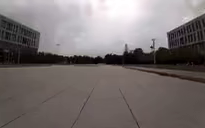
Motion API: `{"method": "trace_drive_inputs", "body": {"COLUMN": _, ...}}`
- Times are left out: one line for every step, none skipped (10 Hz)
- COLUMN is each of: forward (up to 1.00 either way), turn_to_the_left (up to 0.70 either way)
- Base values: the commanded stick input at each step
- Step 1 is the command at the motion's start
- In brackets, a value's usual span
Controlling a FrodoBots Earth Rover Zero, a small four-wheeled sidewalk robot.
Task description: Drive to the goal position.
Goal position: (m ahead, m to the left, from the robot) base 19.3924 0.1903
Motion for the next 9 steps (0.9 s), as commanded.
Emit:
{"method": "trace_drive_inputs", "body": {"forward": 0.70, "turn_to_the_left": 0.00}}
{"method": "trace_drive_inputs", "body": {"forward": 0.70, "turn_to_the_left": 0.00}}
{"method": "trace_drive_inputs", "body": {"forward": 0.70, "turn_to_the_left": 0.00}}
{"method": "trace_drive_inputs", "body": {"forward": 0.70, "turn_to_the_left": 0.00}}
{"method": "trace_drive_inputs", "body": {"forward": 0.70, "turn_to_the_left": 0.00}}
{"method": "trace_drive_inputs", "body": {"forward": 0.70, "turn_to_the_left": 0.00}}
{"method": "trace_drive_inputs", "body": {"forward": 0.70, "turn_to_the_left": 0.00}}
{"method": "trace_drive_inputs", "body": {"forward": 0.70, "turn_to_the_left": 0.00}}
{"method": "trace_drive_inputs", "body": {"forward": 0.70, "turn_to_the_left": 0.00}}
